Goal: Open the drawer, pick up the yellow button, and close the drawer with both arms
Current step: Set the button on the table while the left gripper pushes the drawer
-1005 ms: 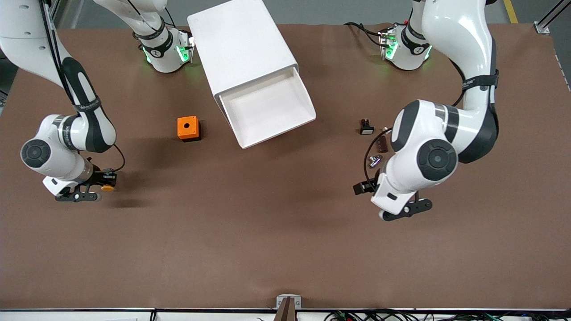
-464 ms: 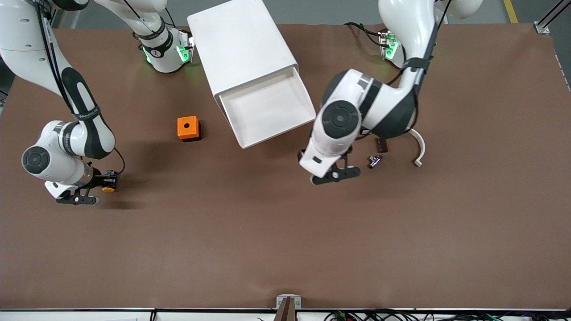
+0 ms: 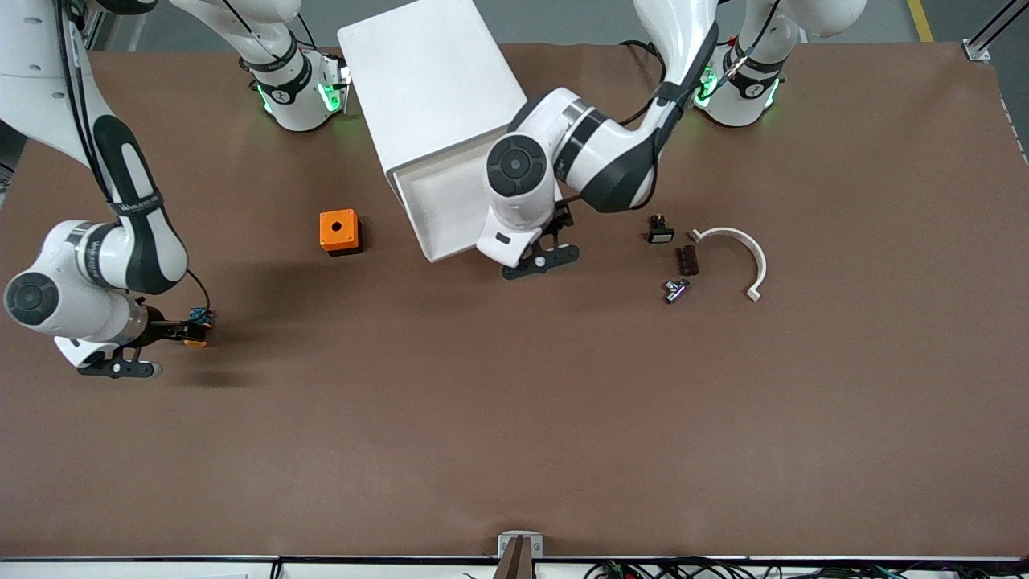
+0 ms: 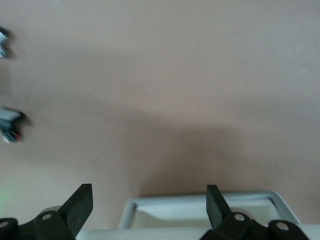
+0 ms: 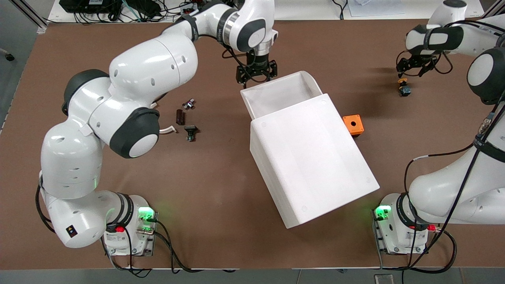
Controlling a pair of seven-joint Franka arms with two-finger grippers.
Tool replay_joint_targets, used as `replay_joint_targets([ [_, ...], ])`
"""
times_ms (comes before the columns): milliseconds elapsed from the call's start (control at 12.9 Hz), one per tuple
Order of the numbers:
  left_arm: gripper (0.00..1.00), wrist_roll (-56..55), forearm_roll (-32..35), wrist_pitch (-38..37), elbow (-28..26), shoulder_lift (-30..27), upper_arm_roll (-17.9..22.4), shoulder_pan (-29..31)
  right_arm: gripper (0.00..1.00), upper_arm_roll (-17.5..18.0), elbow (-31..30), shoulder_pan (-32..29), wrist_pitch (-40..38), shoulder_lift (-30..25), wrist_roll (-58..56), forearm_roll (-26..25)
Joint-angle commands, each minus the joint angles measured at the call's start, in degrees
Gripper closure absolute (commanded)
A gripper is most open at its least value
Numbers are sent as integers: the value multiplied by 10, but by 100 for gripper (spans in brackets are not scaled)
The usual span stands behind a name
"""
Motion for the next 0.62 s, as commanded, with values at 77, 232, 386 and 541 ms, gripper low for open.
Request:
replay_joint_targets([
  [77, 0, -60, -36, 18, -25, -20, -1, -44, 0, 11, 6, 22, -114, -101, 29, 7],
  [232, 0, -86, -46, 18, -30, -20, -15, -56, 0, 11, 6, 52, -168, -156, 73, 7],
  [386, 0, -117, -57, 18, -31, -19, -36, -56, 0, 12, 6, 74, -224, -212, 80, 8],
  [541, 0, -140, -71, 17, -31, -18, -44, -56, 0, 13, 6, 85, -262, -261, 81, 10],
])
